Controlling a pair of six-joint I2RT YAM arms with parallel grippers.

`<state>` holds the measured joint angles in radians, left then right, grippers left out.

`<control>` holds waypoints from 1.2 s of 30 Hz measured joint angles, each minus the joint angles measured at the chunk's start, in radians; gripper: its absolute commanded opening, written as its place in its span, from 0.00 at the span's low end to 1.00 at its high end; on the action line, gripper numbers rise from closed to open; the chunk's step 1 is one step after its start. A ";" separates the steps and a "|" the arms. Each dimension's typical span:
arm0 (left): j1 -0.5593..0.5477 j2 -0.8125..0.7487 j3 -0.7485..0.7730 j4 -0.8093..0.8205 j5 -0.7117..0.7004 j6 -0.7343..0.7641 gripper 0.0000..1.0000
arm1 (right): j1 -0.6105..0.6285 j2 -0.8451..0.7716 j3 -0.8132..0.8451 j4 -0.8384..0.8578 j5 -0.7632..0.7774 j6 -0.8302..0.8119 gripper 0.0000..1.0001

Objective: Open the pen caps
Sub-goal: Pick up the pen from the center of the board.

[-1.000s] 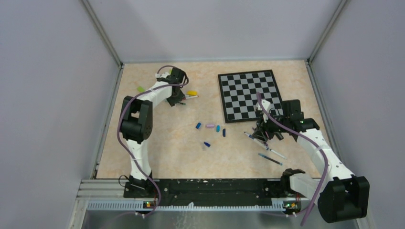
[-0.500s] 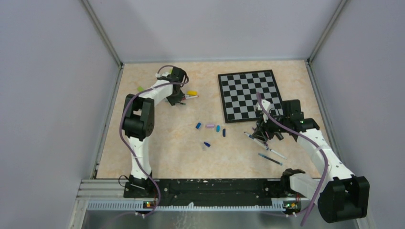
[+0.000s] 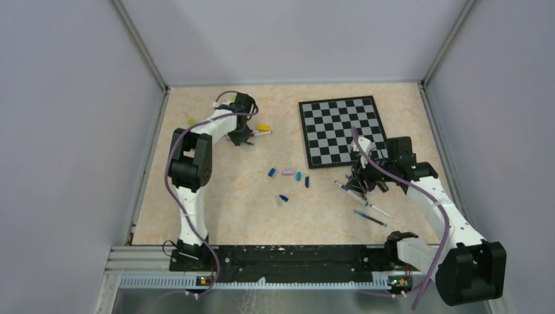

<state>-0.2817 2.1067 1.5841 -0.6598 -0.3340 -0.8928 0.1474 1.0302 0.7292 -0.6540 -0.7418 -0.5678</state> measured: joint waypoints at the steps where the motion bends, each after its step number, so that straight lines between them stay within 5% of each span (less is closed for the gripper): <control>1: 0.000 0.000 0.000 -0.001 0.000 0.000 0.37 | 0.000 0.000 0.000 0.000 0.000 0.000 0.42; 28: 0.002 -0.153 -0.237 0.045 0.006 0.013 0.11 | 0.000 -0.002 0.000 0.000 0.008 -0.001 0.42; 36: 0.002 -0.314 -0.453 0.097 0.019 0.094 0.02 | 0.000 -0.010 0.000 0.000 0.008 -0.002 0.42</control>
<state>-0.2798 1.7927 1.1309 -0.5629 -0.3145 -0.7986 0.1474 1.0206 0.7292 -0.6544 -0.7341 -0.5701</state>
